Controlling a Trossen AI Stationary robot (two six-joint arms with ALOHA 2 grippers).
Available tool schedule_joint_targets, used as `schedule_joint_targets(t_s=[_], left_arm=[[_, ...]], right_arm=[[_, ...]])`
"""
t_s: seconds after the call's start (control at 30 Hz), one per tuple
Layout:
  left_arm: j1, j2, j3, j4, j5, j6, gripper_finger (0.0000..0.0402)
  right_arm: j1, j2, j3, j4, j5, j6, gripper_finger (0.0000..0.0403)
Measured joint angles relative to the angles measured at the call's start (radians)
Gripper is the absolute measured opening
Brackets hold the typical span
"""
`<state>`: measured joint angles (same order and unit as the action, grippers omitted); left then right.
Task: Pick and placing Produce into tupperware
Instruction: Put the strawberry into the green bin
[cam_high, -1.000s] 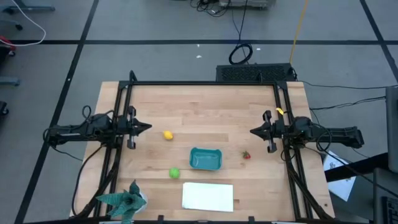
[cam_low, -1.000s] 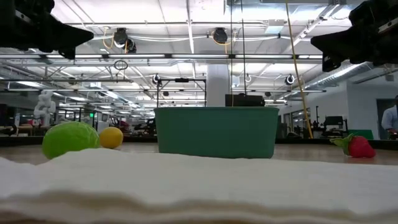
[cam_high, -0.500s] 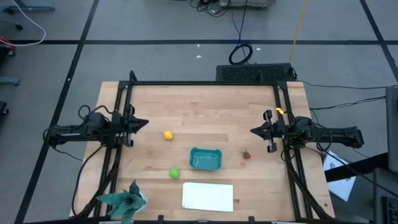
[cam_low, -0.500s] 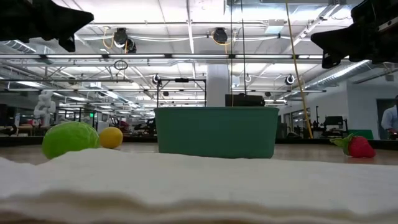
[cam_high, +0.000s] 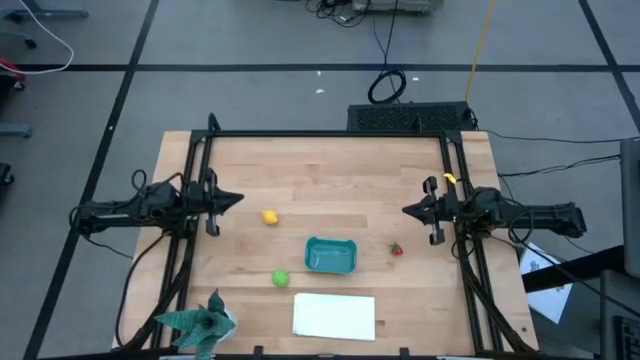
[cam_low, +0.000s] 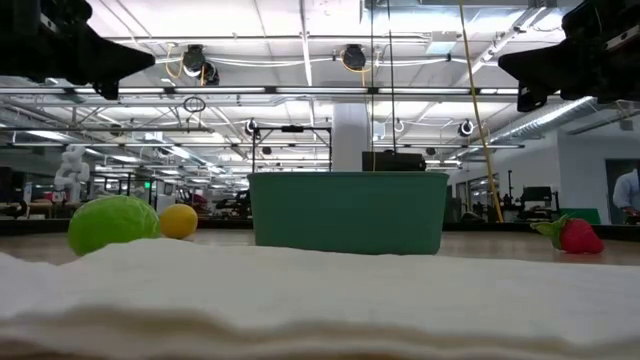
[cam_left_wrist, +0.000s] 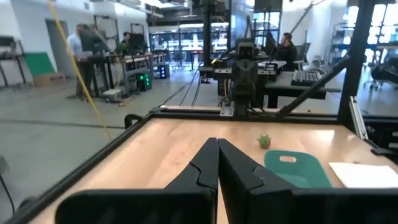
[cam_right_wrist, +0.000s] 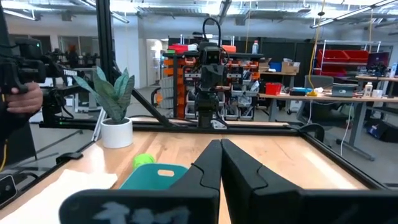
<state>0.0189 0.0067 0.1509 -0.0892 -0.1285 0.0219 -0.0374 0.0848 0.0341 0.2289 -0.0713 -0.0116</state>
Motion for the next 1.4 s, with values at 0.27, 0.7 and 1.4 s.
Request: schedule_joint_targets(t_s=[0.27, 0.7, 1.4], left_arm=[[0.000, 0.000, 0.000, -0.086, -0.004, -0.106, 0.0005], [0.000, 0.000, 0.000, -0.049, -0.004, -0.030, 0.0005], [0.000, 0.000, 0.000, -0.074, -0.004, -0.030, 0.0005]], right_arm=[[0.000, 0.070, 0.000, 0.019, 0.001, 0.055, 0.0000], [0.000, 0.233, 0.026, 0.123, 0.001, 0.051, 0.0000], [0.000, 0.507, 0.419, -0.292, 0.028, 0.099, 0.0000]])
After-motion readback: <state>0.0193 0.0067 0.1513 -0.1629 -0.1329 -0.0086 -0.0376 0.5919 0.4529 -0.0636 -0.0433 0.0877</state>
